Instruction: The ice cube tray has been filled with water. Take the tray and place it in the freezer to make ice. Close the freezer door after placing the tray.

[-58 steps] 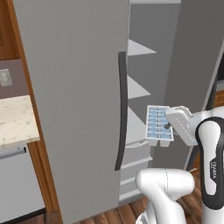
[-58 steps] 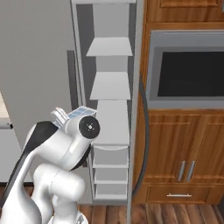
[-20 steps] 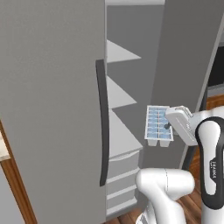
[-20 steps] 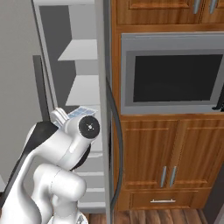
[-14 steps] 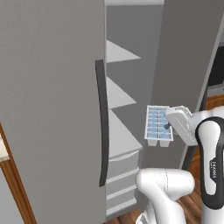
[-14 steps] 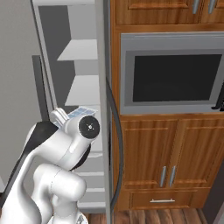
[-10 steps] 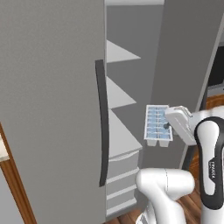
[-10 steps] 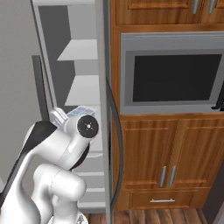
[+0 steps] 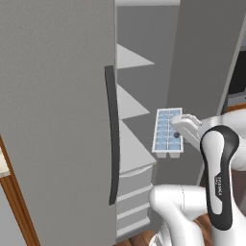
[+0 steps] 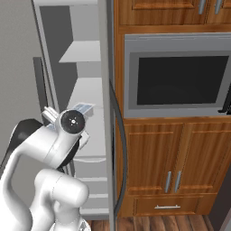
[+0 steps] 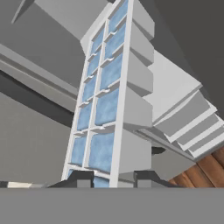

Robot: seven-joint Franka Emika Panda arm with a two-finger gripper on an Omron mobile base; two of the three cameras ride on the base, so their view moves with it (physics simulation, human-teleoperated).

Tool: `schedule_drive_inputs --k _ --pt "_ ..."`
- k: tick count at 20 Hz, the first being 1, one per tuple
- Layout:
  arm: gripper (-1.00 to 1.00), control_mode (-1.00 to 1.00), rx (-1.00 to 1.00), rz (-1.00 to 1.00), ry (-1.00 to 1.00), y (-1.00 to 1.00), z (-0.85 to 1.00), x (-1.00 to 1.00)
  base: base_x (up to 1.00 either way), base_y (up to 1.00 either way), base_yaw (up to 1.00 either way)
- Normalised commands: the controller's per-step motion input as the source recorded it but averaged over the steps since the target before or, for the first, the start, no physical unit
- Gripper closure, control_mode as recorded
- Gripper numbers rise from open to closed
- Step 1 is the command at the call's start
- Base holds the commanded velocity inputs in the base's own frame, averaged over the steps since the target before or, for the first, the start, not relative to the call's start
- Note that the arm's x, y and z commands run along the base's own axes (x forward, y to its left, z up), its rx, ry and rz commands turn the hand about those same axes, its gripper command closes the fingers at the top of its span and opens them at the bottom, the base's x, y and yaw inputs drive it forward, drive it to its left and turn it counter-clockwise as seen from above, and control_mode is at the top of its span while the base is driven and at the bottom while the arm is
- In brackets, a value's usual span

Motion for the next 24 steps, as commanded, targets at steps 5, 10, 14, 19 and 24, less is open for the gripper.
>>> schedule_drive_inputs --k 5,10,14,19,24 --pt "1.0 -1.0 -0.01 -0.1 -0.01 0.18 0.0 0.0 0.0 0.0 0.0" --pt "1.0 -1.0 0.03 -0.05 0.09 0.12 0.0 0.0 0.0 0.0 0.0" --pt "1.0 -1.0 0.08 -0.01 0.0 0.01 0.0 0.0 0.0 0.0 0.0" --pt "1.0 -1.0 0.08 0.0 -0.06 0.0 0.0 0.0 0.0 0.0 0.0" --pt "1.0 -1.0 0.01 0.0 -0.2 0.07 0.0 0.0 0.0 0.0 0.0"
